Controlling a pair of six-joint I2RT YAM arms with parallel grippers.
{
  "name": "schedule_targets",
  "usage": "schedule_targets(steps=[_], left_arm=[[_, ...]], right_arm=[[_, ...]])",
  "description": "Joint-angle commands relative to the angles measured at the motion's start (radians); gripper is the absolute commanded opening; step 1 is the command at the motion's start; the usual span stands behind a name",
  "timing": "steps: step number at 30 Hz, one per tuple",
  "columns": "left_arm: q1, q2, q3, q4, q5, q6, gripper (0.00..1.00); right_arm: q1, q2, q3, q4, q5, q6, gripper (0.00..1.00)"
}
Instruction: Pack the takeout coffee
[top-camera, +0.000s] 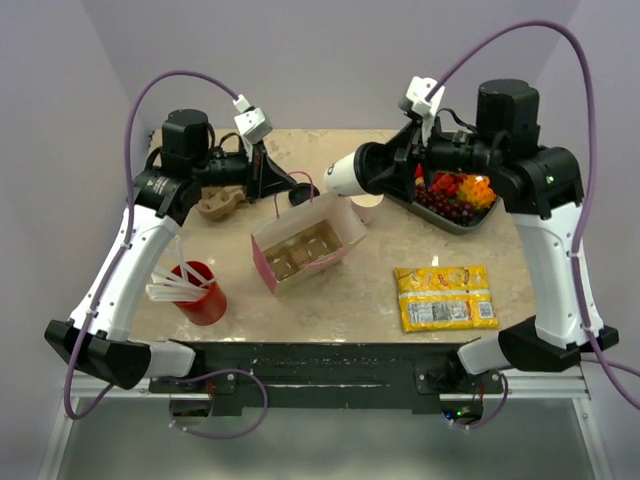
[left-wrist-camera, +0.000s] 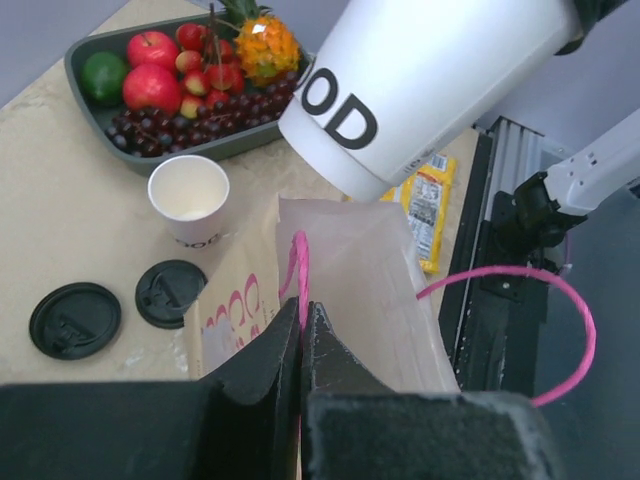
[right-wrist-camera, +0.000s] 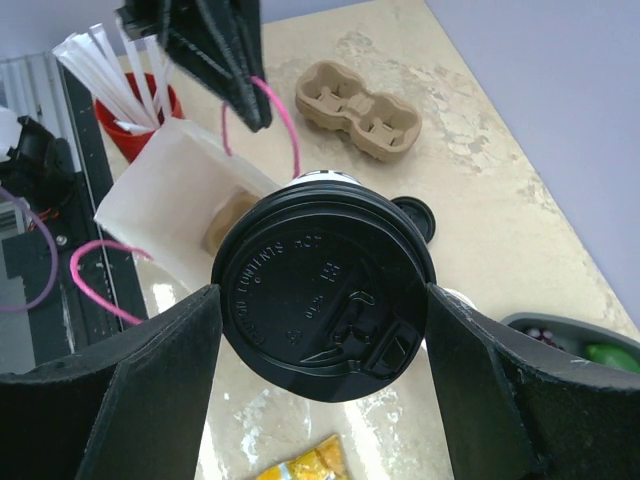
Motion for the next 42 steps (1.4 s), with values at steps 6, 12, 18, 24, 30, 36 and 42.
schedule_targets(steps=[6,12,18,24,30,36,42], left_arm=[[-0.057,0.013,-0.035,0.269,0.035,-0.187,0.0],[-0.091,0.019,-0.107,0.394,0.016,-0.29,0.0],[-0.103,0.018,-0.132,0.424,0.009,-0.329,0.0],[-0.114,-0.002,-0.132,0.406,0.029,-0.307,0.0],[-0.12,-0.045,-0.176,0.4,0.075,-0.321,0.0],[-0.127,-0.064,-0.198,0.397,0.102,-0.324,0.0],[-0.127,-0.09,-0.216,0.4,0.116,-0.327,0.0]], right_arm=[[0.006,-0.135,-0.024,-0.161,-0.017,-0.043,0.0],[0.028,-0.134,-0.068,-0.15,-0.035,-0.028,0.0],[0.11,-0.096,-0.053,-0.244,0.075,-0.187,0.0],[0.158,-0.05,-0.036,-0.269,0.184,-0.273,0.0],[0.271,-0.007,-0.03,-0.252,0.32,-0.342,0.0],[0.425,0.05,-0.036,-0.239,0.413,-0.417,0.0],[0.475,0.038,-0.15,-0.2,0.486,-0.522,0.0]])
